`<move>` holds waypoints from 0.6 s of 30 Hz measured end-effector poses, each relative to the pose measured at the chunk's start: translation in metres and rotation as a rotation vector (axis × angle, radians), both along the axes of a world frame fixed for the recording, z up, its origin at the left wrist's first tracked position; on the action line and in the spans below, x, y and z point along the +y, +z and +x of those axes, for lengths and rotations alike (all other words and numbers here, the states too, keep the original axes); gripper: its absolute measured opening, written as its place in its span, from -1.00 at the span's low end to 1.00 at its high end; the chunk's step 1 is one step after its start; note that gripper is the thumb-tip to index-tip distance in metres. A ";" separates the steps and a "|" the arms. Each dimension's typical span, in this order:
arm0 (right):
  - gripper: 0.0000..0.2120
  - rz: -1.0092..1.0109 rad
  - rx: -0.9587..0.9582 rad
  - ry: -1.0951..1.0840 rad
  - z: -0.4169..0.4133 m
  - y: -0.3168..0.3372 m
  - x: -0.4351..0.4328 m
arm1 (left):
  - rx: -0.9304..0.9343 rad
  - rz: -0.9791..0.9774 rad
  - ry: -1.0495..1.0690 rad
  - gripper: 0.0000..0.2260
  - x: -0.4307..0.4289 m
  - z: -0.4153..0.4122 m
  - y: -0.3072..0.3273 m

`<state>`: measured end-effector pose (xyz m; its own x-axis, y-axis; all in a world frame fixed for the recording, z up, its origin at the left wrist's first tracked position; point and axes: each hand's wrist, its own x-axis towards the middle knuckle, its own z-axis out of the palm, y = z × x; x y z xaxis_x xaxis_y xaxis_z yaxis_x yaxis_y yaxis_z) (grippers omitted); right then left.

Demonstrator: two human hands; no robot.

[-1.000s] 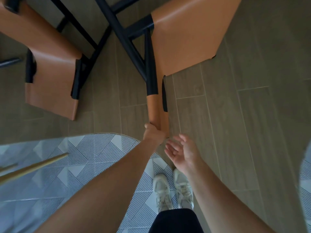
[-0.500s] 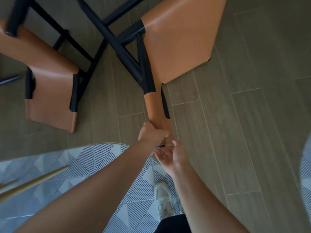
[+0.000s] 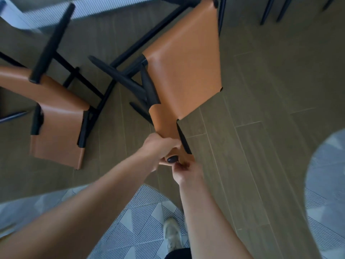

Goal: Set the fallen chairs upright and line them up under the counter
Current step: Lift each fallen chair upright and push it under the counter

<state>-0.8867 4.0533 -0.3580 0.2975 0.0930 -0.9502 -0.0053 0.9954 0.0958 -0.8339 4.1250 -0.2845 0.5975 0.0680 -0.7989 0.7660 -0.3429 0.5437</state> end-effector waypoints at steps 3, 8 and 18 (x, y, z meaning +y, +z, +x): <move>-0.72 0.001 -0.018 -0.031 0.003 0.050 -0.009 | -0.010 -0.057 0.021 -0.85 -0.001 0.012 0.051; -0.67 0.025 -0.010 -0.165 0.014 0.125 -0.017 | -0.041 -0.103 0.017 -0.80 0.002 0.032 0.120; -0.78 0.069 -0.085 -0.160 0.060 0.196 0.002 | -0.063 -0.170 0.245 -0.65 0.035 0.080 0.189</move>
<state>-0.8269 4.0554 -0.1622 0.3925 0.1024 -0.9141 0.1417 0.9752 0.1701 -0.7538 4.1595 -0.0955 0.6283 0.0852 -0.7733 0.7779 -0.0520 0.6262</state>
